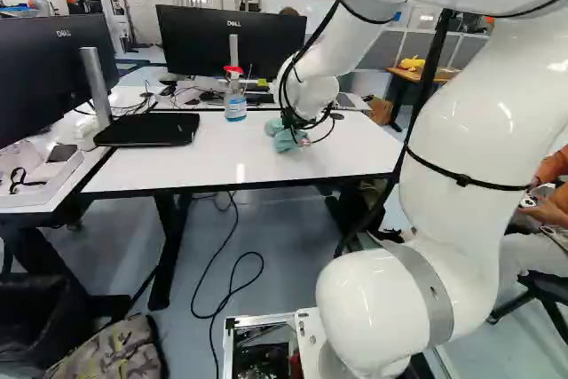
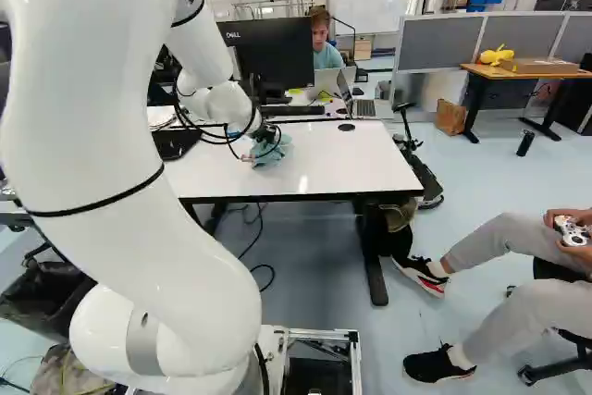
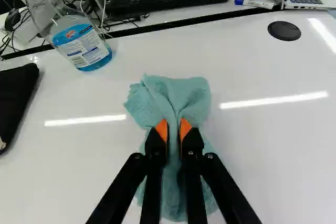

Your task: Clean the table with the green towel

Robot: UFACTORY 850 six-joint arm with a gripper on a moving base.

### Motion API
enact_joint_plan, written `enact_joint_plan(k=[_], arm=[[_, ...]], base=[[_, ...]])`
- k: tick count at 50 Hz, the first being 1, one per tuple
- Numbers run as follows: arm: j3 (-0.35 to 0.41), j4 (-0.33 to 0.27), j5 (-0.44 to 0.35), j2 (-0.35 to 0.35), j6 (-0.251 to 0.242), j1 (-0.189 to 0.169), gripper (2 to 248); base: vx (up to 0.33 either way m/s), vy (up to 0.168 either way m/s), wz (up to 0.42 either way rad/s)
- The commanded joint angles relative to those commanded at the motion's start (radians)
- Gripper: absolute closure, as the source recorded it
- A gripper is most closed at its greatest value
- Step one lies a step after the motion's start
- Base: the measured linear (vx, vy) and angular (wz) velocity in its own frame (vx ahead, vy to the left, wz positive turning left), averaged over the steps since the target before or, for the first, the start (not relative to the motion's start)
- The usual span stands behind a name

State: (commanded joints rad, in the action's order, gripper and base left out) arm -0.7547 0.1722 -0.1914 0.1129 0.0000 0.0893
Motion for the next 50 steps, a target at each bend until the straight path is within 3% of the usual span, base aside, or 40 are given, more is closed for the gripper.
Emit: enact_joint_plan(k=[25, 43, 50], arm=[[0.11, 0.0, 0.0, -0.104, 0.0, 0.05, 202], [0.204, 0.0, 0.0, -0.198, 0.0, 0.065, 202], [0.206, 0.0, 0.0, -0.201, 0.0, 0.066, 202]], base=[[0.0, 0.0, 0.0], [0.0, 0.0, 0.0], [0.0, 0.0, 0.0]])
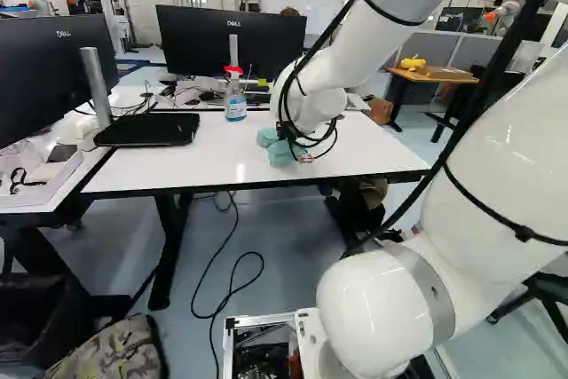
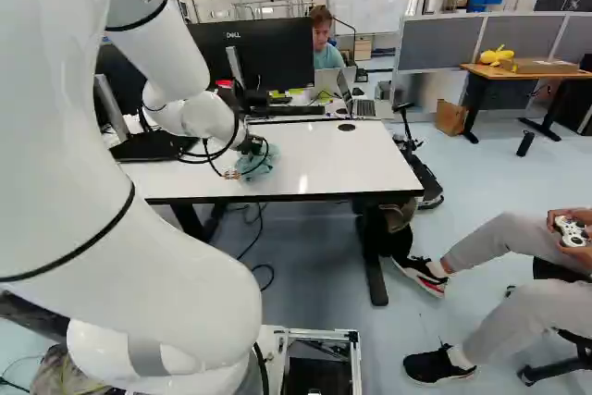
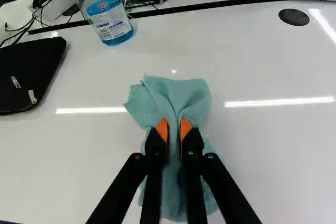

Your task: Clean the table with the green towel

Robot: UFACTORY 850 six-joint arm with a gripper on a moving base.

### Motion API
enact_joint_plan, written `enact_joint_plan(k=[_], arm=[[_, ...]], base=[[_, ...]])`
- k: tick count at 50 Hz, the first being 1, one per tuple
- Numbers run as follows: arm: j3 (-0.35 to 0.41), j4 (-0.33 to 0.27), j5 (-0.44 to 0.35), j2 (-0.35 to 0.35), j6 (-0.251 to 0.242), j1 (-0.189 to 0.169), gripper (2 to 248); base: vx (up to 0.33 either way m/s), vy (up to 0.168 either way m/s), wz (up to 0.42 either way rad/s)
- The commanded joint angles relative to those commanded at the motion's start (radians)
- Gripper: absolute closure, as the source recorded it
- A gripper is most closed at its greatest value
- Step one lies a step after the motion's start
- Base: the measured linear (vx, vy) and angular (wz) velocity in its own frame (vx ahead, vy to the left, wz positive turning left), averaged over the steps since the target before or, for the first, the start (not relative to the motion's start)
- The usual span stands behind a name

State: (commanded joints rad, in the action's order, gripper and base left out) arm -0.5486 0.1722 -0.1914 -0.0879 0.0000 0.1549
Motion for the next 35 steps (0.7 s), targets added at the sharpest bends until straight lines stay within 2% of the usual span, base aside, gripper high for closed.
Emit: enact_joint_plan(k=[3, 4, 8, 9, 13, 14, 19, 20, 24, 25, 29, 30, 34, 35], arm=[[0.0, 0.0, 0.0, 0.0, 0.0, 0.0, 202], [0.0, 0.0, 0.0, 0.0, 0.0, 0.0, 189], [0.0, 0.0, 0.0, 0.0, 0.0, 0.0, 189], [0.0, 0.0, 0.0, 0.0, 0.0, 0.0, 155], [0.0, 0.0, 0.0, 0.0, 0.0, 0.0, 155], [0.0, 0.0, 0.0, 0.0, 0.0, 0.0, 120], [0.0, 0.0, 0.0, 0.0, 0.0, 0.0, 120], [0.0, 0.0, 0.0, 0.0, 0.0, 0.0, 85], [0.0, 0.0, 0.0, 0.0, 0.0, 0.0, 85], [0.0, 0.0, 0.0, 0.0, 0.0, 0.0, 48], [0.0, 0.0, 0.0, 0.0, 0.0, 0.0, 48], [0.0, 0.0, 0.0, 0.0, 0.0, 0.0, 10], [0.0, 0.0, 0.0, 0.0, 0.0, 0.0, 10], [0.0, 0.0, 0.0, 0.0, 0.0, 0.0, 3]], base=[[0.0, 0.0, 0.0], [0.0, 0.0, 0.0], [0.0, 0.0, 0.0], [0.0, 0.0, 0.0], [0.0, 0.0, 0.0], [0.0, 0.0, 0.0], [0.0, 0.0, 0.0], [0.0, 0.0, 0.0], [0.0, 0.0, 0.0], [0.0, 0.0, 0.0], [0.0, 0.0, 0.0], [0.0, 0.0, 0.0], [0.0, 0.0, 0.0], [0.0, 0.0, 0.0]])
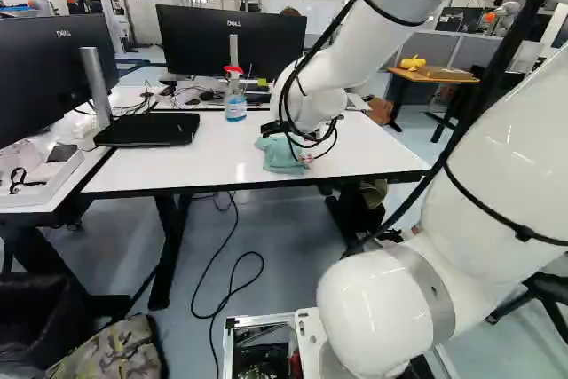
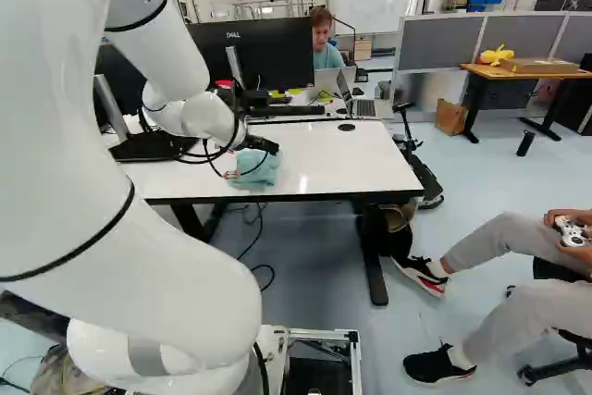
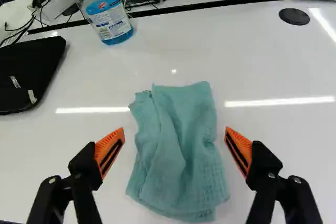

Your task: Clean the table with the green towel

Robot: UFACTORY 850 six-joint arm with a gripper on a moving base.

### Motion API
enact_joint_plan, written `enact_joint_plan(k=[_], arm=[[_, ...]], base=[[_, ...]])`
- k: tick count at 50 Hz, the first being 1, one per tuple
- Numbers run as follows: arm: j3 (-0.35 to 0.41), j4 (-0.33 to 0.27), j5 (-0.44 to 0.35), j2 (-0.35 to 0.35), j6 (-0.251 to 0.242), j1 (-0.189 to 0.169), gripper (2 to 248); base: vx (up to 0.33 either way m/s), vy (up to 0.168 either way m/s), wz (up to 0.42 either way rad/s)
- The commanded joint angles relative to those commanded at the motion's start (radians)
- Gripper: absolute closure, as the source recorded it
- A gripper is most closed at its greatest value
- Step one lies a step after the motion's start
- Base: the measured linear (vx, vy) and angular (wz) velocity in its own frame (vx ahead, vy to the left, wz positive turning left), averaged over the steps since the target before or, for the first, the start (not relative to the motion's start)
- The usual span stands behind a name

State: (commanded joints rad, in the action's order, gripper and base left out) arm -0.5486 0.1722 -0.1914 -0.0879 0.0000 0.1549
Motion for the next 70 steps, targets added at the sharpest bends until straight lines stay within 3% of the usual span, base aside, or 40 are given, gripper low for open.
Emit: enact_joint_plan(k=[27, 65, 70], arm=[[0.002, 0.0, 0.0, -0.003, 0.0, -0.013, 3], [0.013, 0.0, 0.0, -0.014, 0.0, -0.113, 3], [0.014, 0.0, -0.001, -0.014, 0.0, -0.113, 3]], base=[[0.0, 0.0, 0.0], [0.0, 0.0, 0.0], [0.0, 0.0, 0.0]])
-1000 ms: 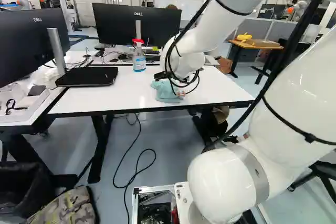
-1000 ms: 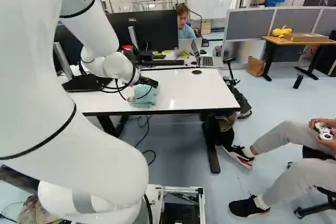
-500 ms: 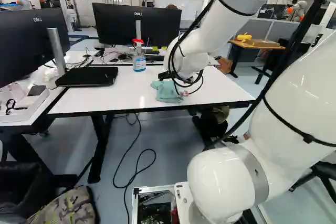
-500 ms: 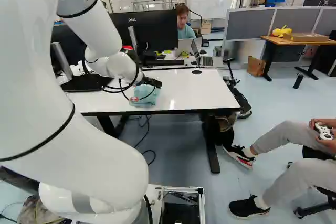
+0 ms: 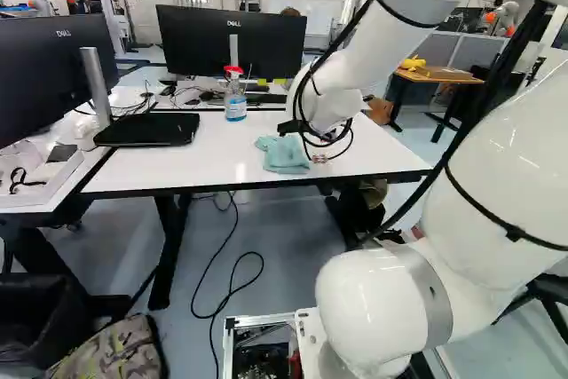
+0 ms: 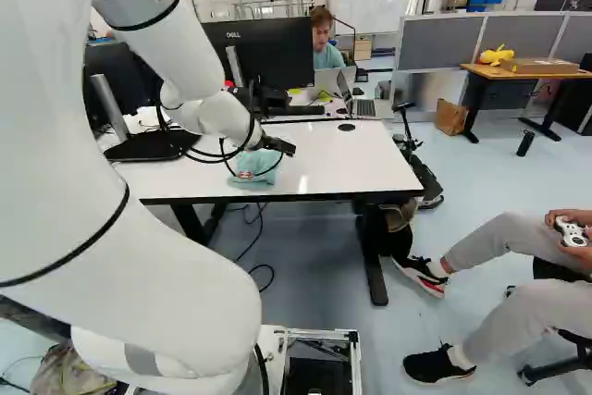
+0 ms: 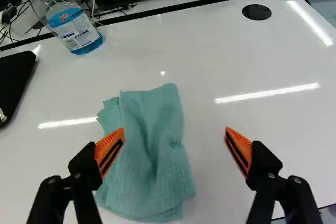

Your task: Clean the table with the green towel

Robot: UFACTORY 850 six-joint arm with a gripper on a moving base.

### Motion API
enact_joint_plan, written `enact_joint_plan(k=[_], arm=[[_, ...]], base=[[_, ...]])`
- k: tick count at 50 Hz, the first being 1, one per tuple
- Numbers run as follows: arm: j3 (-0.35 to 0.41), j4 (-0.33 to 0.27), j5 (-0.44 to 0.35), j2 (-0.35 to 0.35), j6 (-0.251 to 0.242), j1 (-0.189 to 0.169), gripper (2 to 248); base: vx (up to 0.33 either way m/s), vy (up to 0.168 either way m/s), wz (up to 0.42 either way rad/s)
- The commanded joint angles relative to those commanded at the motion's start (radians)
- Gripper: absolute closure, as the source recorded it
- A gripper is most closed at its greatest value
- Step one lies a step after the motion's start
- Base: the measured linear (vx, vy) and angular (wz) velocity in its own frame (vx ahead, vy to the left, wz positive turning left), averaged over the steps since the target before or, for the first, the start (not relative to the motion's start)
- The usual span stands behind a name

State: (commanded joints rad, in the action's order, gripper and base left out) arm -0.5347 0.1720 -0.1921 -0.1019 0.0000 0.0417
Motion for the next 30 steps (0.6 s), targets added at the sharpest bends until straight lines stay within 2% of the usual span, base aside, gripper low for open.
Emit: enact_joint_plan(k=[30], arm=[[0.041, -0.016, -0.063, -0.016, 0.0, -0.004, 3]], base=[[0.0, 0.0, 0.0]])
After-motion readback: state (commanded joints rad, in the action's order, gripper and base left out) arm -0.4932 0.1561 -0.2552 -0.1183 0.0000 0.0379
